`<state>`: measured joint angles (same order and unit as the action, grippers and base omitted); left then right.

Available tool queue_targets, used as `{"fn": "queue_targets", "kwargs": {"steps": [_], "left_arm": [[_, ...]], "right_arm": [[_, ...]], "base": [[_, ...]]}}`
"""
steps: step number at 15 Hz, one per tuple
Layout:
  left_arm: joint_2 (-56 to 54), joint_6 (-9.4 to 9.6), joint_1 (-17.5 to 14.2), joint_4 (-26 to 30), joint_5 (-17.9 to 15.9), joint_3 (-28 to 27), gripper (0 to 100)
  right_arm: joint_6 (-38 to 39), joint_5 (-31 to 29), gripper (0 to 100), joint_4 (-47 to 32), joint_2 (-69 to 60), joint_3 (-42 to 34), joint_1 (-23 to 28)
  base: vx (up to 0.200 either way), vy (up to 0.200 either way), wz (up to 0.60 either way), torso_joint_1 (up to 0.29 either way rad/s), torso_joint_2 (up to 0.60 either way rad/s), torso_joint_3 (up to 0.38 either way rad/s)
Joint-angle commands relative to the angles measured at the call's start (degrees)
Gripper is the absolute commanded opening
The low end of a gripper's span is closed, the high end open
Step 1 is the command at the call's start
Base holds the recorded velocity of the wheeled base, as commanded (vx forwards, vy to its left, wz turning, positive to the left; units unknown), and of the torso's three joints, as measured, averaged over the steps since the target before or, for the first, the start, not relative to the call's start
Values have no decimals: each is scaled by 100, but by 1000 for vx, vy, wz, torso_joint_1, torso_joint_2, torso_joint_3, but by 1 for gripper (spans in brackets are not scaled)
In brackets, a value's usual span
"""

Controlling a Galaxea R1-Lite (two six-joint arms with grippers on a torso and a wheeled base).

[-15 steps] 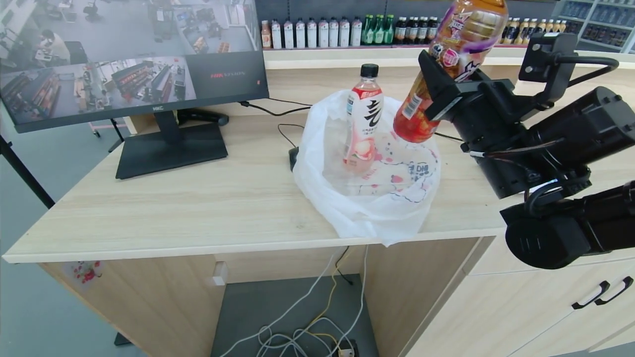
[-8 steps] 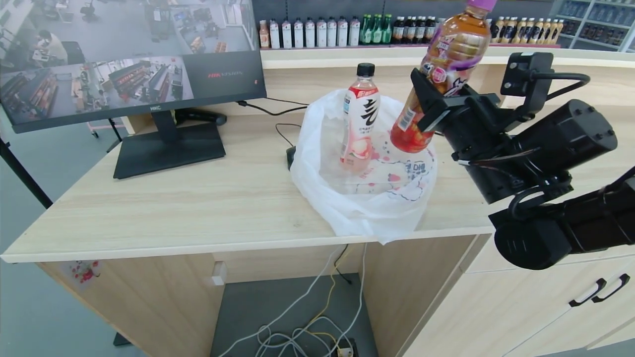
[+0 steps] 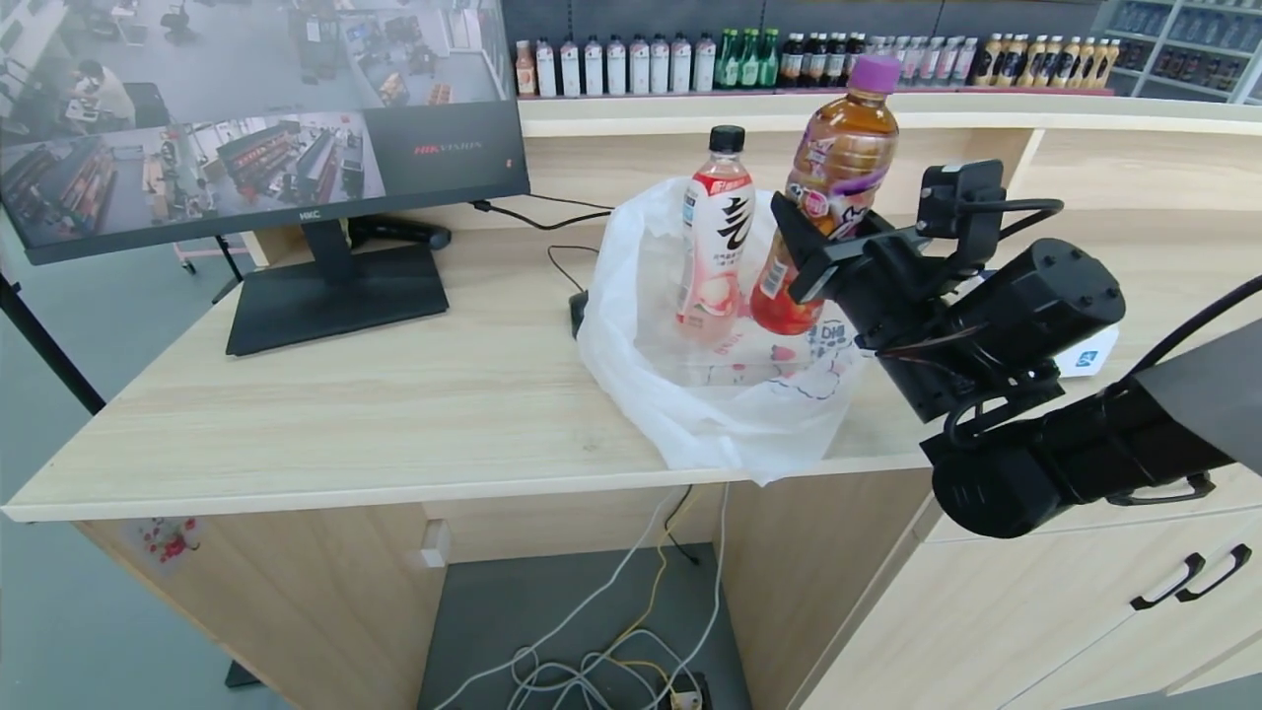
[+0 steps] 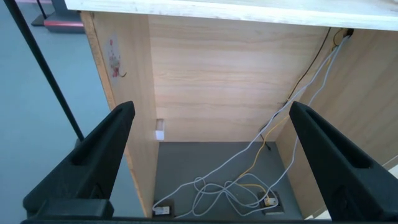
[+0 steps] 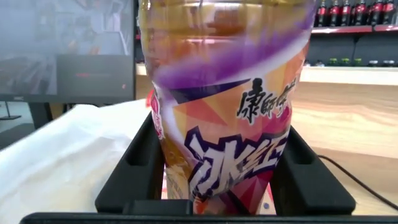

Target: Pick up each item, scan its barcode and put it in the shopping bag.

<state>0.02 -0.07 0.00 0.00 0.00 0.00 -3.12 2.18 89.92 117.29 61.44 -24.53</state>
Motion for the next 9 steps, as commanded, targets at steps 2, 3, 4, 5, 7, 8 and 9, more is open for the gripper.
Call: {"fn": "queue_targets", "kwargs": {"steps": [2, 3, 4, 5, 7, 8, 9], "left_arm": [[-2, -1, 0, 0, 9, 0, 100], [-2, -1, 0, 0, 9, 0, 100], [-2, -1, 0, 0, 0, 0, 100], [-2, -1, 0, 0, 0, 0, 100], [-2, -1, 0, 0, 0, 0, 100], [-2, -1, 0, 0, 0, 0, 100], [-2, -1, 0, 0, 0, 0, 100]], "right_arm": [[-13, 2, 0, 8, 198, -1, 88], [-13, 2, 0, 8, 198, -1, 124], [-13, 2, 0, 8, 225, -9, 132], [-13, 2, 0, 8, 242, -9, 141], [22, 2, 0, 8, 400, -53, 247], [22, 2, 0, 8, 444, -62, 326], [31, 10, 0, 8, 462, -88, 396]], "base": [[0, 0, 0, 0, 0, 0], [0, 0, 0, 0, 0, 0], [0, 0, 0, 0, 0, 0], [0, 0, 0, 0, 0, 0], [0, 0, 0, 0, 0, 0], [0, 0, 0, 0, 0, 0], [0, 0, 0, 0, 0, 0]]}}
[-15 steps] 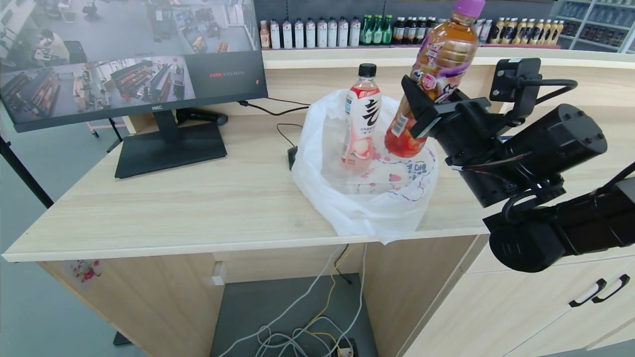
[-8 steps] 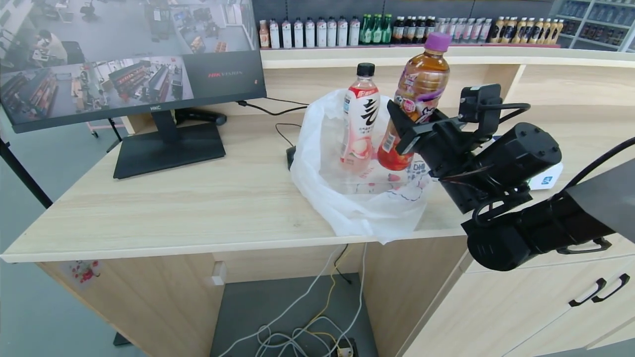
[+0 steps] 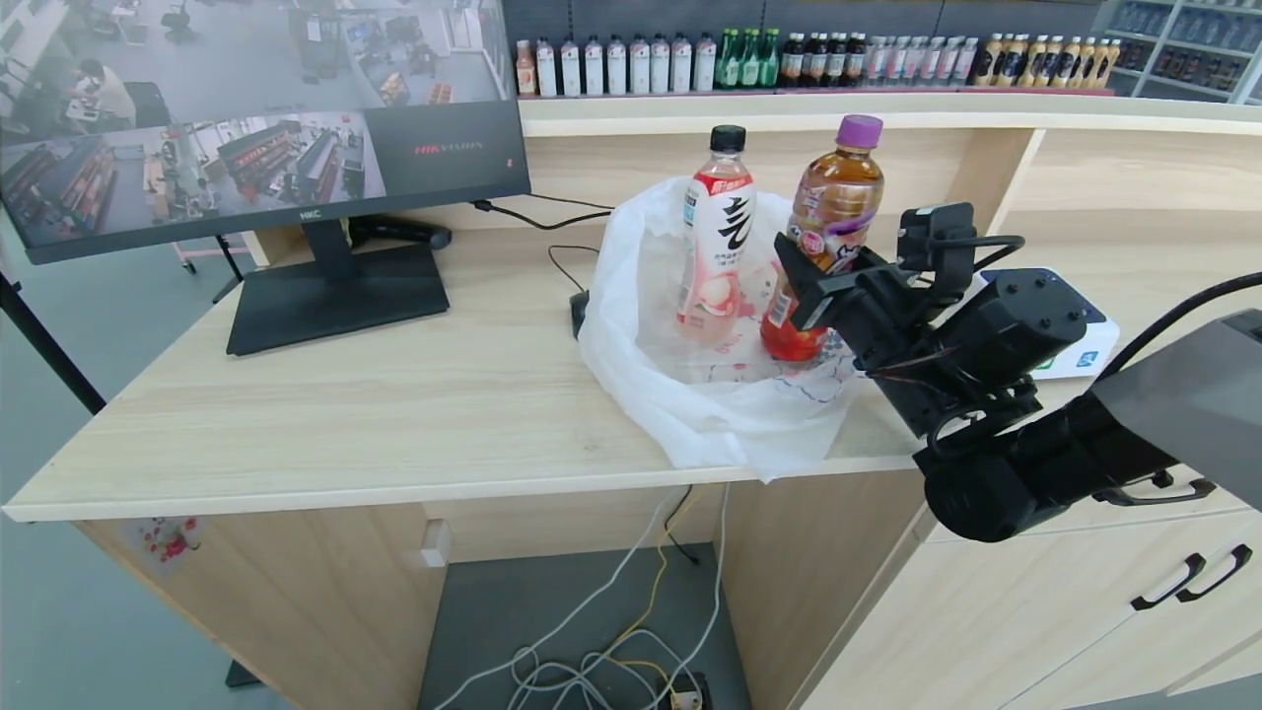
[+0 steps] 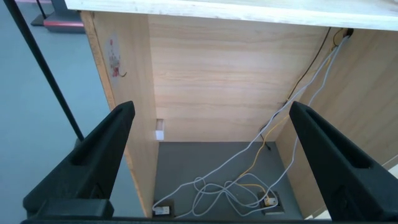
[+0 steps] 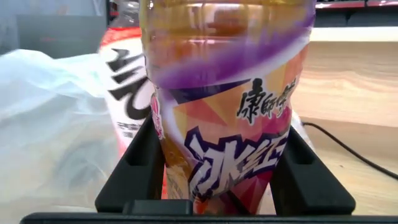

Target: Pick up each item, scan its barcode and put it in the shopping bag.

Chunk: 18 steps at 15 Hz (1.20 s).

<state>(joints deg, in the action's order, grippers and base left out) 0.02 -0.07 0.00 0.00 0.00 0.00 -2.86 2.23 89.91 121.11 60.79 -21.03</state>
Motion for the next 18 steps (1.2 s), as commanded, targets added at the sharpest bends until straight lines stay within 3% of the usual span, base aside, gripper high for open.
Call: {"fn": "queue_targets", "kwargs": {"steps": [1, 18], "left_arm": [[-2, -1, 0, 0, 9, 0, 100], [-2, -1, 9, 0, 9, 0, 100]], "right_arm": [[5, 5, 0, 9, 79, -50, 81], [23, 164, 0, 9, 149, -235, 37]], "base": [[0, 0, 0, 0, 0, 0], [0, 0, 0, 0, 0, 0]]}}
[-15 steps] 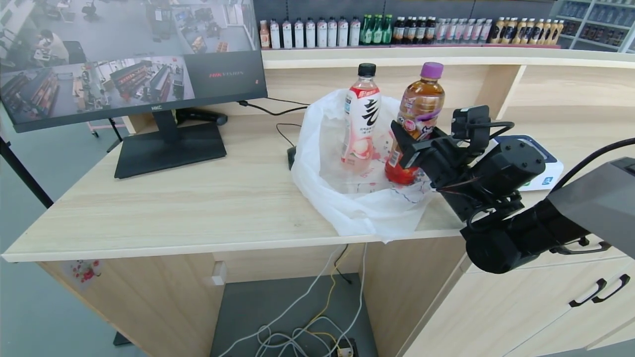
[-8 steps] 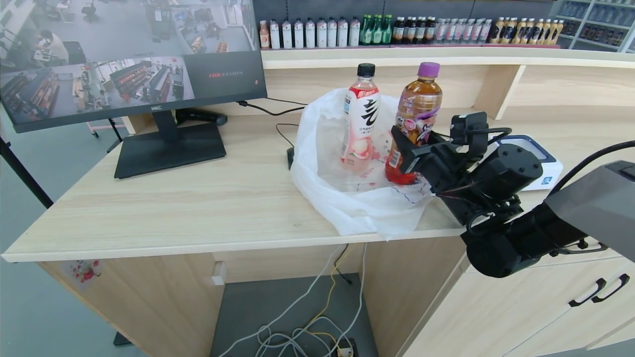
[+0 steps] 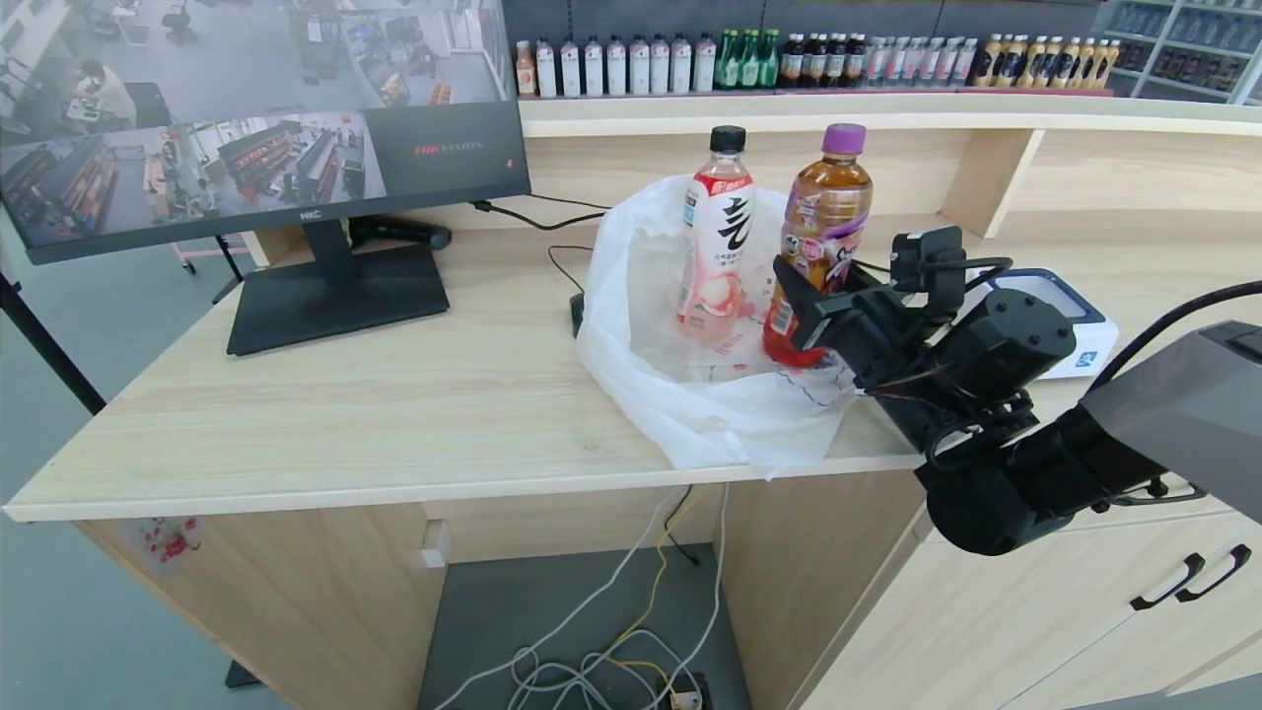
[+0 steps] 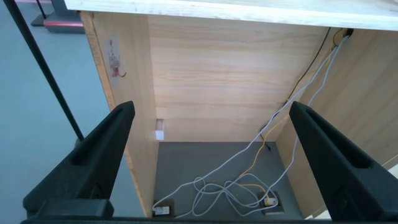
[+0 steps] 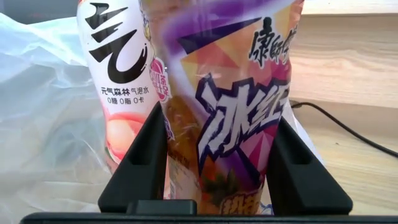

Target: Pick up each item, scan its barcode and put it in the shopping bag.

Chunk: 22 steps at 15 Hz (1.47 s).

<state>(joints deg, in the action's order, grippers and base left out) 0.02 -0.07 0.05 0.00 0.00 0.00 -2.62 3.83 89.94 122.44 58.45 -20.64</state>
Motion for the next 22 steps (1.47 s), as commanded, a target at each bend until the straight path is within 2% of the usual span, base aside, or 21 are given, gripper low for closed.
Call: {"fn": "queue_targets", "kwargs": {"steps": [1, 3, 4, 10, 22], "left_arm": [[-2, -1, -5, 0, 0, 0, 100], [-2, -1, 4, 0, 9, 0, 100], [-2, -1, 4, 0, 9, 0, 100], [-2, -1, 4, 0, 0, 0, 100], [-2, -1, -5, 0, 9, 0, 100]], "right_arm": [[-2, 4, 0, 6, 17, -1, -2], [-2, 4, 0, 6, -1, -1, -2], [7, 4, 100, 6, -10, -45, -10], [34, -22, 100, 6, -405, -264, -19], [86, -22, 100, 6, -2277, -2057, -46]], "base": [[0, 0, 0, 0, 0, 0], [0, 0, 0, 0, 0, 0], [0, 0, 0, 0, 0, 0], [0, 0, 0, 0, 0, 0], [0, 0, 0, 0, 0, 0]]}}
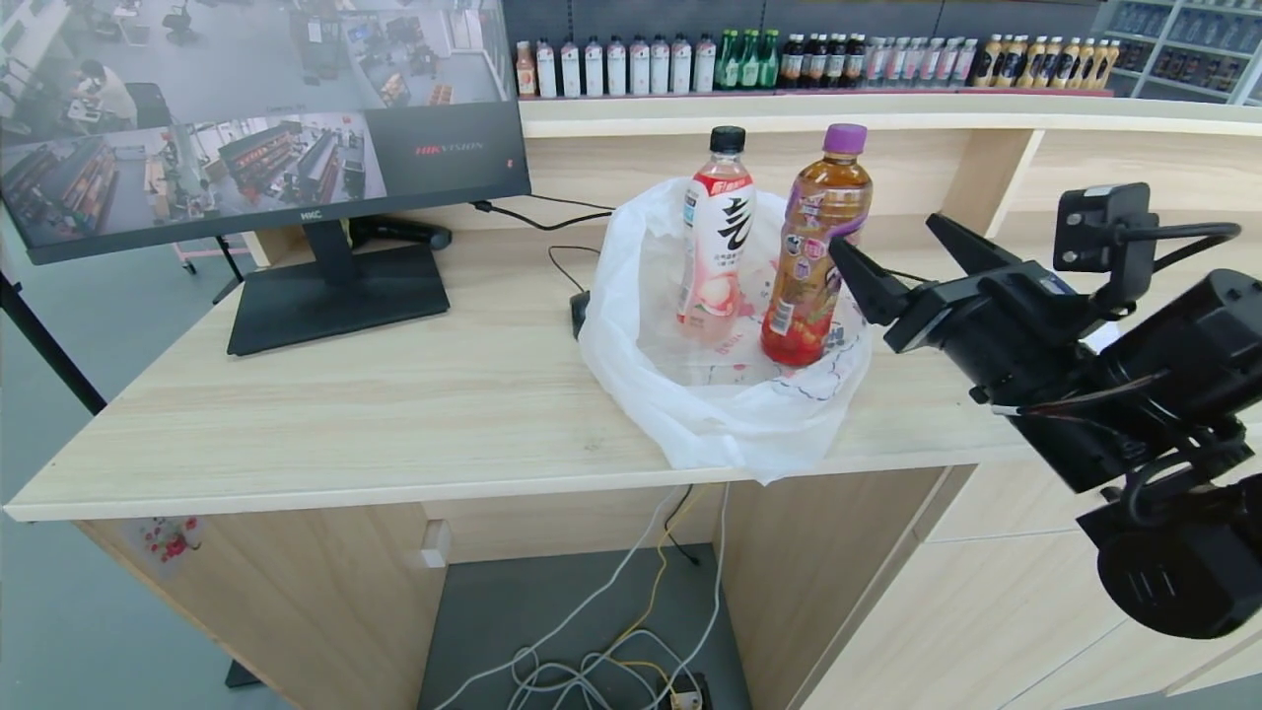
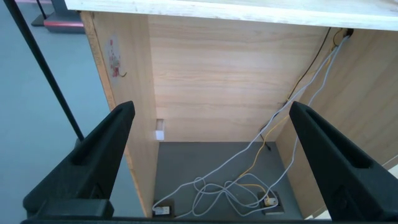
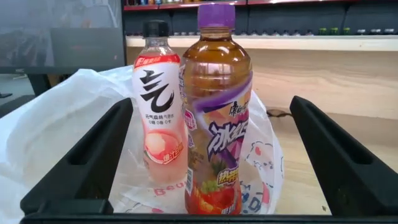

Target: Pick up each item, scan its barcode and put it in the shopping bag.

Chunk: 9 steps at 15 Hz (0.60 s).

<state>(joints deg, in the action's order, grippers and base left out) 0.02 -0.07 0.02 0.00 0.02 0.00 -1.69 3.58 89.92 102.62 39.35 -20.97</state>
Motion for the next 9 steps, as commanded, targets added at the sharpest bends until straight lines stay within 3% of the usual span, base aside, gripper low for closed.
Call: {"fn": "queue_targets", "kwargs": {"steps": [1, 7, 9], "left_arm": [[-2, -1, 6, 0, -2, 0, 100], [-2, 42, 6, 0, -2, 0, 100], [-2, 34, 6, 0, -2, 0, 100]], "right_arm": [[-6, 2, 100, 8, -418, -244, -57], [-50, 2, 100, 8, -946, -710, -74], [-59, 2, 100, 8, -963, -736, -65]], "base": [[0, 0, 0, 0, 0, 0], [0, 0, 0, 0, 0, 0], [-200, 0, 0, 2, 2, -2]]}}
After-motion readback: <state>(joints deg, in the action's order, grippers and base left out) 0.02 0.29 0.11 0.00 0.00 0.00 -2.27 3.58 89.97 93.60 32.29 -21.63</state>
